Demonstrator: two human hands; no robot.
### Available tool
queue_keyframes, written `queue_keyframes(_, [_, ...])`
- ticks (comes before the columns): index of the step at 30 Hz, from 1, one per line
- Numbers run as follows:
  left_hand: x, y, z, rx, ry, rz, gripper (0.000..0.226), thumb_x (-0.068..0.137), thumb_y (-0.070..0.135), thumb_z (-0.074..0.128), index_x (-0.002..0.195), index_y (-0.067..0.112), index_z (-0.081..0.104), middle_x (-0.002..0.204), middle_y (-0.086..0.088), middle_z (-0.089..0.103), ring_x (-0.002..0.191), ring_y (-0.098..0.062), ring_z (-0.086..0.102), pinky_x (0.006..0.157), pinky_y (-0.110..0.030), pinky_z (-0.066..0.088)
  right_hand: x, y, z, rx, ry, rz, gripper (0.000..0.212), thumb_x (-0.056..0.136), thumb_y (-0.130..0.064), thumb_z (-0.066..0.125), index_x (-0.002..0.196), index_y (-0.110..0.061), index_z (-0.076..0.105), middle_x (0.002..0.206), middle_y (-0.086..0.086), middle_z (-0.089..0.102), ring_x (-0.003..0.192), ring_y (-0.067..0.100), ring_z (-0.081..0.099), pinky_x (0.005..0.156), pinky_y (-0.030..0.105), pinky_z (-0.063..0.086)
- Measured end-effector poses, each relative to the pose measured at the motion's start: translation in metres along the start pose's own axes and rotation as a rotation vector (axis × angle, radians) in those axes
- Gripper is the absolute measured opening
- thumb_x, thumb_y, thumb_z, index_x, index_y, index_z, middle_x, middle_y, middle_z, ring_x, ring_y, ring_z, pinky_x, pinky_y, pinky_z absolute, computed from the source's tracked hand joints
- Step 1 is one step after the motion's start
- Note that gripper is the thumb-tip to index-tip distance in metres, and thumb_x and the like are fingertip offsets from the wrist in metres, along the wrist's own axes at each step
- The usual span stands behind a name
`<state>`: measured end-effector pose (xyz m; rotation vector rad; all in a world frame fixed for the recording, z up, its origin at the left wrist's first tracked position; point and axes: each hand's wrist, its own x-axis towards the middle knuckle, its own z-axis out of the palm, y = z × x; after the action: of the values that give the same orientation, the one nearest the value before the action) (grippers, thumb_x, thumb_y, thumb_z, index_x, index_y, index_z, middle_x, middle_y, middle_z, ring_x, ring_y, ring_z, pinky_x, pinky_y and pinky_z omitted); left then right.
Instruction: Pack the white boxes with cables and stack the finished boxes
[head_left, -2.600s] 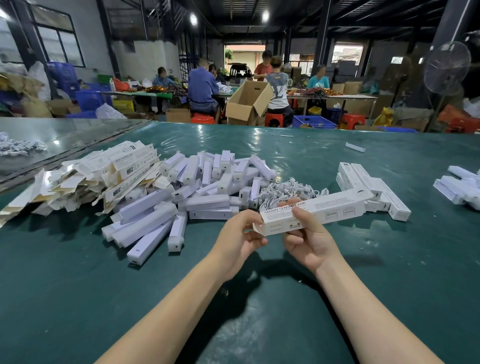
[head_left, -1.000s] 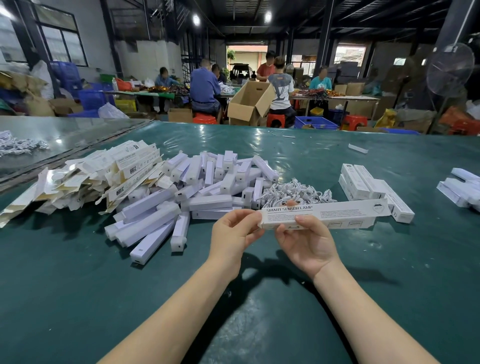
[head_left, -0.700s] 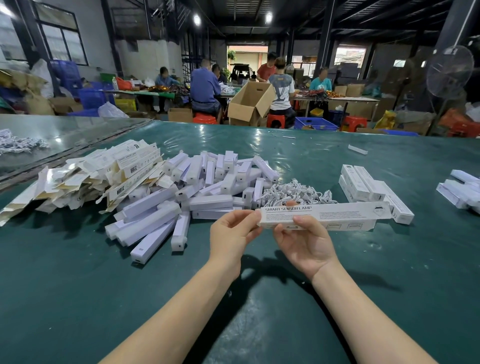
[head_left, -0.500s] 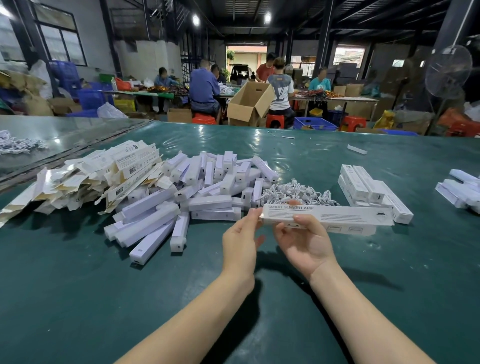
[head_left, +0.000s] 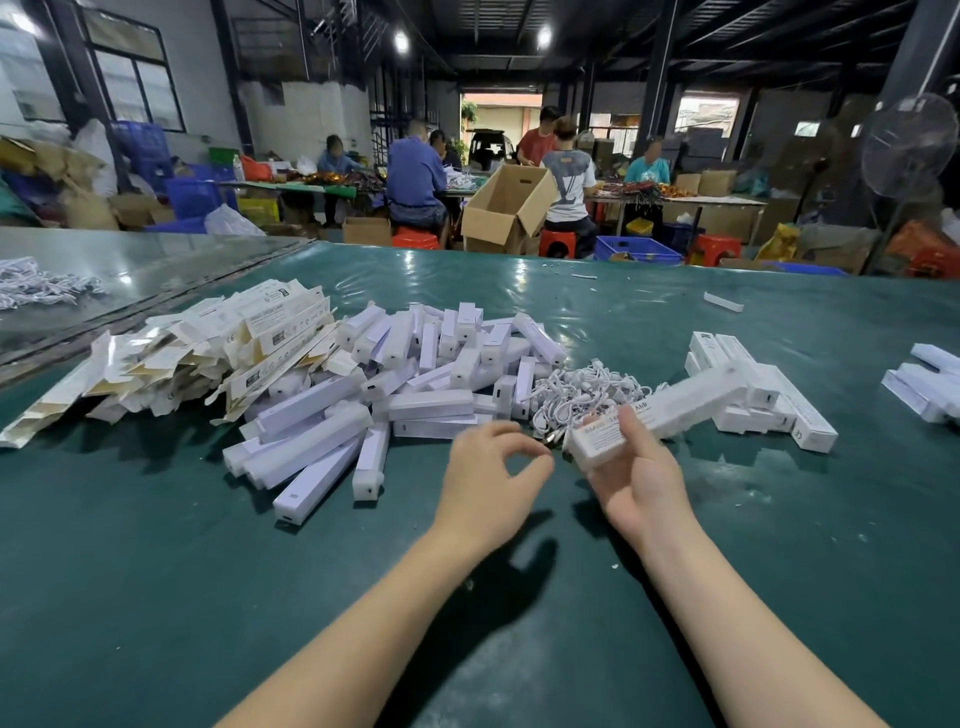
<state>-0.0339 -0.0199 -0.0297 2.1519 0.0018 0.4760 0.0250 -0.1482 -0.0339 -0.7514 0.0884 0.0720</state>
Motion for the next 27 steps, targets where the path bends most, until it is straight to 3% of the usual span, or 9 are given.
queue_keyframes(2, [0.008, -0.009, -0.017, 0.231, 0.138, 0.070, 0.014, 0.081, 0.020, 0.062, 0.089, 0.020, 0.072, 0.111, 0.003, 0.061, 0.112, -0.018, 0.043, 0.087, -0.019, 0.024, 0.003, -0.004, -0.007, -0.283, 0.027, -0.147, 0.015, 0.090, -0.006, 0.054, 0.101, -0.013, 0.046, 0.099, 0.013, 0.060, 0.087, 0.026, 0.059, 0.084, 0.038, 0.050])
queue_keyframes(3, [0.013, -0.014, -0.027, 0.316, 0.225, 0.061, 0.016, 0.080, 0.019, 0.061, 0.092, 0.020, 0.071, 0.112, 0.002, 0.061, 0.112, -0.021, 0.042, 0.087, -0.024, 0.025, 0.003, -0.006, -0.009, -0.527, 0.031, -0.252, 0.020, 0.087, -0.004, 0.058, 0.100, -0.012, 0.044, 0.095, 0.009, 0.059, 0.089, 0.026, 0.056, 0.083, 0.031, 0.048])
queue_keyframes(5, [0.022, -0.026, -0.046, 0.439, 0.369, -0.056, 0.027, 0.079, 0.015, 0.057, 0.105, 0.020, 0.064, 0.117, -0.003, 0.057, 0.114, -0.026, 0.040, 0.093, -0.033, 0.027, 0.002, -0.009, -0.014, -1.057, -0.013, -0.486, 0.024, 0.080, -0.001, 0.064, 0.089, -0.014, 0.045, 0.081, -0.002, 0.051, 0.079, 0.020, 0.048, 0.064, 0.017, 0.036])
queue_keyframes(6, [0.024, -0.032, -0.055, 0.469, 0.401, -0.148, 0.034, 0.079, 0.012, 0.055, 0.112, 0.020, 0.059, 0.121, -0.005, 0.054, 0.116, -0.027, 0.038, 0.096, -0.038, 0.027, 0.001, -0.008, -0.015, -1.248, -0.062, -0.582, 0.027, 0.077, 0.000, 0.064, 0.079, -0.016, 0.043, 0.078, -0.005, 0.044, 0.073, 0.017, 0.042, 0.059, 0.018, 0.030])
queue_keyframes(11, [0.027, -0.051, -0.076, 0.561, 0.300, -0.399, 0.054, 0.081, 0.002, 0.047, 0.131, 0.020, 0.041, 0.133, -0.013, 0.041, 0.120, -0.035, 0.038, 0.098, -0.043, 0.027, -0.007, -0.003, -0.012, -1.782, -0.111, -0.697, 0.038, 0.080, -0.024, 0.060, 0.063, -0.026, 0.026, 0.078, -0.006, 0.037, 0.071, 0.019, 0.037, 0.058, 0.032, 0.023])
queue_keyframes(16, [0.028, -0.055, -0.077, 0.441, 0.306, -0.264, 0.046, 0.080, 0.000, 0.050, 0.120, 0.022, 0.050, 0.117, -0.008, 0.061, 0.107, -0.033, 0.054, 0.084, -0.039, 0.043, -0.011, -0.005, -0.011, -1.910, -0.102, -0.733, 0.047, 0.084, -0.056, 0.051, 0.060, -0.026, 0.024, 0.073, -0.009, 0.041, 0.070, 0.015, 0.038, 0.052, 0.032, 0.023])
queue_keyframes(20, [0.027, -0.043, -0.072, 0.233, 0.386, -0.013, 0.052, 0.084, 0.007, 0.060, 0.132, 0.019, 0.046, 0.113, -0.002, 0.063, 0.100, -0.021, 0.059, 0.083, -0.034, 0.048, -0.008, -0.008, -0.016, -1.934, -0.132, -0.720, 0.048, 0.082, -0.054, 0.056, 0.059, -0.023, 0.028, 0.063, -0.009, 0.040, 0.071, 0.015, 0.040, 0.047, 0.026, 0.020])
queue_keyframes(24, [0.029, -0.024, -0.073, -0.168, 0.543, 0.131, 0.053, 0.083, 0.007, 0.065, 0.130, 0.024, 0.048, 0.108, 0.010, 0.053, 0.090, 0.001, 0.054, 0.076, -0.005, 0.045, -0.009, -0.007, -0.017, -1.937, -0.214, -0.739, 0.026, 0.083, -0.046, 0.058, 0.075, -0.023, 0.050, 0.075, -0.006, 0.054, 0.079, 0.021, 0.051, 0.055, 0.033, 0.024])
queue_keyframes(27, [0.029, -0.015, -0.073, -0.604, 0.545, 0.060, 0.043, 0.086, 0.002, 0.060, 0.111, 0.036, 0.052, 0.104, 0.005, 0.056, 0.094, -0.012, 0.056, 0.086, -0.027, 0.050, -0.011, -0.006, -0.014, -1.876, -0.261, -0.788, 0.028, 0.084, -0.044, 0.059, 0.107, -0.028, 0.062, 0.085, -0.005, 0.052, 0.087, 0.021, 0.053, 0.062, 0.029, 0.026])
